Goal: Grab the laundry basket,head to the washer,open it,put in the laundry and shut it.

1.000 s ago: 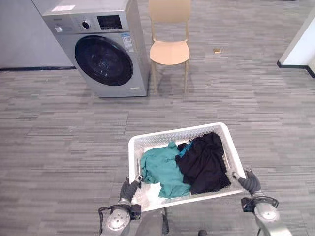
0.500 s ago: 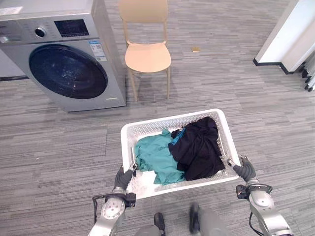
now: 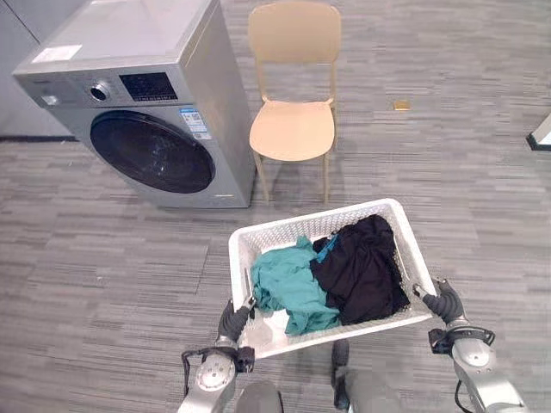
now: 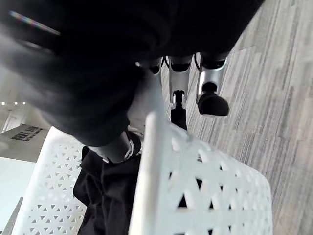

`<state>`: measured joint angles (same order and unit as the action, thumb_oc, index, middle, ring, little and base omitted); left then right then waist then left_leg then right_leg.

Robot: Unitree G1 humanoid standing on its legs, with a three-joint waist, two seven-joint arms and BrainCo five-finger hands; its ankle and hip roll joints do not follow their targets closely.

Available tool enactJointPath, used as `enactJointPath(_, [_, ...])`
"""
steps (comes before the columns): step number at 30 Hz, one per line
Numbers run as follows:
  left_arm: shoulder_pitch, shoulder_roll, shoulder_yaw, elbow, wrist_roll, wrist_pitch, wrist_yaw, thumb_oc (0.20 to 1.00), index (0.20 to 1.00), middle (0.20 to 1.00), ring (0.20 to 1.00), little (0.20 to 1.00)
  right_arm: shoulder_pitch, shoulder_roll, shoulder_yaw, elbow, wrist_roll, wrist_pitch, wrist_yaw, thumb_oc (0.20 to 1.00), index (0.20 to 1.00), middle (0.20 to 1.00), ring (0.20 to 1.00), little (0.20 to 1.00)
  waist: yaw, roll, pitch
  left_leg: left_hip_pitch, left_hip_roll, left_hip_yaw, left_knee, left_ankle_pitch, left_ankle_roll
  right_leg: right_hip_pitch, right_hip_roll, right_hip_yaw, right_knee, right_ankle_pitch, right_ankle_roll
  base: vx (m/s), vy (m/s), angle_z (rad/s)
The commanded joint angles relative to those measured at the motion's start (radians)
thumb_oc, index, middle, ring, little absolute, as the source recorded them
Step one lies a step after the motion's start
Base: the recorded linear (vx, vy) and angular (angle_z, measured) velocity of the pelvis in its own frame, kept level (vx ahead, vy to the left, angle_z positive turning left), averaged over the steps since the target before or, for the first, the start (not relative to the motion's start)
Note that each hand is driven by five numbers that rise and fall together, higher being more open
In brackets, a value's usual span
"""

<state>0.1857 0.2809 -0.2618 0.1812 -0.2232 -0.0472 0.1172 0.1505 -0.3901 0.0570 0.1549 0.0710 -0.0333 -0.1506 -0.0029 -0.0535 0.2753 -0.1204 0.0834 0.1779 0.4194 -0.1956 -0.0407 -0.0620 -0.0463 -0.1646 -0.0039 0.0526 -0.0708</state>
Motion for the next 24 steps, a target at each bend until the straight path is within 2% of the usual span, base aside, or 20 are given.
enactJointPath(1, [-0.035,0.055,0.041,-0.075,-0.002,-0.078,-0.012,0.200,0.200,0.200,0.200,0.200,0.012,-0.004,0.009,-0.123,0.107,-0.116,0.042,0.200,0.200,0.200,0.200,0.200,-0.003,-0.010,-0.032,-0.018,0.025,0.009,-0.194,0.130,-0.014,0.098,-0.027,-0.037,0.036,-0.172,0.134,0.34,0.020,0.27])
enactJointPath(2, [-0.034,0.055,0.041,-0.075,-0.002,-0.078,-0.011,0.200,0.200,0.200,0.200,0.200,0.012,-0.003,0.009,-0.123,0.107,-0.116,0.042,0.200,0.200,0.200,0.200,0.200,-0.003,-0.011,-0.032,-0.015,0.023,0.008,-0.199,0.133,-0.014,0.099,-0.028,-0.038,0.036,-0.172,0.134,0.28,0.032,0.09])
enactJointPath(4, [-0.015,0.053,0.048,-0.080,-0.002,-0.071,-0.013,0.200,0.200,0.200,0.200,0.200,0.011,0.002,0.019,-0.114,0.101,-0.116,0.043,0.200,0.200,0.200,0.200,0.200,0.030,0.001,-0.030,-0.068,0.023,-0.028,-0.377,0.249,-0.040,0.170,0.001,-0.024,0.041,-0.222,0.134,0.52,0.096,-0.17])
enactJointPath(8, [-0.008,0.051,0.050,-0.082,0.003,-0.067,-0.015,0.200,0.200,0.200,0.200,0.200,0.009,0.005,0.022,-0.109,0.092,-0.113,0.041,0.200,0.200,0.200,0.200,0.200,0.046,-0.002,-0.036,-0.116,0.042,-0.018,-0.462,0.284,-0.049,0.226,0.002,-0.005,0.056,-0.263,0.139,0.44,0.157,-0.17])
enactJointPath(9, [-0.004,0.052,0.052,-0.086,0.004,-0.066,-0.020,0.200,0.200,0.200,0.200,0.200,0.007,0.011,0.025,-0.105,0.089,-0.114,0.045,0.200,0.200,0.200,0.200,0.200,0.060,-0.003,-0.048,-0.130,0.057,-0.022,-0.453,0.300,-0.050,0.266,-0.003,0.017,0.065,-0.280,0.153,0.67,0.325,-0.36])
enactJointPath(12, [-0.002,0.060,0.050,-0.083,0.009,-0.068,-0.028,0.200,0.200,0.200,0.200,0.200,0.007,0.025,0.030,-0.100,0.086,-0.117,0.053,0.200,0.200,0.200,0.200,0.200,0.066,-0.006,-0.068,-0.136,0.060,-0.013,-0.393,0.314,-0.043,0.297,-0.025,0.035,0.084,-0.288,0.172,0.47,0.251,-0.28])
enactJointPath(13, [-0.013,0.077,0.043,-0.076,0.016,-0.068,-0.027,0.200,0.200,0.200,0.200,0.200,-0.001,0.037,0.042,-0.103,0.084,-0.115,0.061,0.200,0.200,0.200,0.200,0.200,0.066,-0.029,-0.083,-0.135,0.039,0.001,-0.307,0.275,-0.025,0.287,-0.065,0.055,0.143,-0.247,0.196,0.51,0.301,-0.26])
enactJointPath(14, [-0.013,0.077,0.043,-0.076,0.016,-0.068,-0.027,0.200,0.200,0.200,0.200,0.200,-0.002,0.037,0.042,-0.103,0.084,-0.115,0.061,0.200,0.200,0.200,0.200,0.200,0.068,-0.027,-0.086,-0.139,0.042,0.002,-0.306,0.276,-0.025,0.283,-0.063,0.057,0.142,-0.244,0.196,0.41,0.262,-0.27])
enactJointPath(15, [-0.017,0.088,0.043,-0.073,0.017,-0.070,-0.023,0.200,0.200,0.200,0.200,0.200,-0.004,0.043,0.047,-0.106,0.082,-0.114,0.064,0.200,0.200,0.200,0.200,0.200,0.068,-0.035,-0.090,-0.130,0.033,0.008,-0.290,0.253,-0.013,0.255,-0.077,0.066,0.199,-0.212,0.208,0.29,0.251,-0.27])
enactJointPath(16, [-0.028,0.107,0.052,-0.073,0.016,-0.075,-0.008,0.200,0.200,0.200,0.200,0.200,-0.023,0.052,0.067,-0.109,0.076,-0.122,0.065,0.200,0.200,0.200,0.200,0.200,0.068,-0.045,-0.089,-0.107,0.017,0.032,-0.272,0.204,0.015,0.195,-0.098,0.082,0.293,-0.127,0.232,0.40,0.317,-0.28])
enactJointPath(17, [-0.031,0.112,0.053,-0.072,0.013,-0.075,-0.006,0.200,0.200,0.200,0.200,0.200,-0.031,0.060,0.073,-0.113,0.074,-0.120,0.066,0.200,0.200,0.200,0.200,0.200,0.064,-0.048,-0.088,-0.086,0.006,0.038,-0.273,0.181,0.027,0.167,-0.102,0.083,0.314,-0.106,0.234,0.30,0.247,-0.27])
enactJointPath(19, [-0.031,0.114,0.054,-0.072,0.012,-0.076,-0.003,0.200,0.200,0.200,0.200,0.200,-0.030,0.059,0.077,-0.116,0.069,-0.115,0.069,0.200,0.200,0.200,0.200,0.200,0.060,-0.044,-0.092,-0.058,-0.001,0.041,-0.285,0.171,0.036,0.134,-0.087,0.095,0.321,-0.099,0.226,0.24,0.156,-0.27])
enactJointPath(20, [-0.032,0.112,0.059,-0.069,0.009,-0.077,0.002,0.200,0.200,0.200,0.200,0.200,-0.035,0.057,0.079,-0.109,0.068,-0.112,0.074,0.200,0.200,0.200,0.200,0.200,0.037,-0.025,-0.086,0.014,-0.020,0.039,-0.324,0.149,0.050,0.059,-0.065,0.078,0.327,-0.110,0.217,0.39,0.230,-0.27])
enactJointPath(21, [-0.031,0.113,0.063,-0.071,0.004,-0.078,0.003,0.200,0.200,0.200,0.200,0.200,-0.038,0.056,0.080,-0.107,0.066,-0.110,0.072,0.200,0.200,0.200,0.200,0.200,0.033,-0.014,-0.084,0.039,-0.018,0.046,-0.339,0.143,0.049,0.026,-0.066,0.038,0.302,-0.123,0.211,0.31,0.174,-0.14])
enactJointPath(22, [-0.031,0.112,0.064,-0.071,0.003,-0.078,0.003,0.200,0.200,0.200,0.200,0.200,-0.038,0.056,0.081,-0.107,0.066,-0.110,0.072,0.200,0.200,0.200,0.200,0.200,0.030,-0.014,-0.083,0.042,-0.019,0.043,-0.341,0.142,0.049,0.030,-0.066,0.035,0.303,-0.126,0.211,0.18,0.060,-0.20])
enactJointPath(23, [-0.028,0.110,0.063,-0.073,0.003,-0.076,0.001,0.200,0.200,0.200,0.200,0.200,-0.039,0.057,0.081,-0.107,0.066,-0.106,0.073,0.200,0.200,0.200,0.200,0.200,0.019,-0.005,-0.076,0.069,-0.020,0.040,-0.360,0.139,0.048,0.005,-0.057,0.006,0.273,-0.147,0.201,0.28,0.024,-0.02])
enactJointPath(24, [-0.030,0.106,0.069,-0.066,0.005,-0.075,0.004,0.200,0.200,0.200,0.200,0.200,-0.042,0.056,0.081,-0.097,0.066,-0.106,0.071,0.200,0.200,0.200,0.200,0.200,0.006,0.000,-0.065,0.112,-0.029,0.037,-0.382,0.132,0.045,-0.043,-0.051,-0.026,0.207,-0.141,0.198,0.28,0.025,0.11])
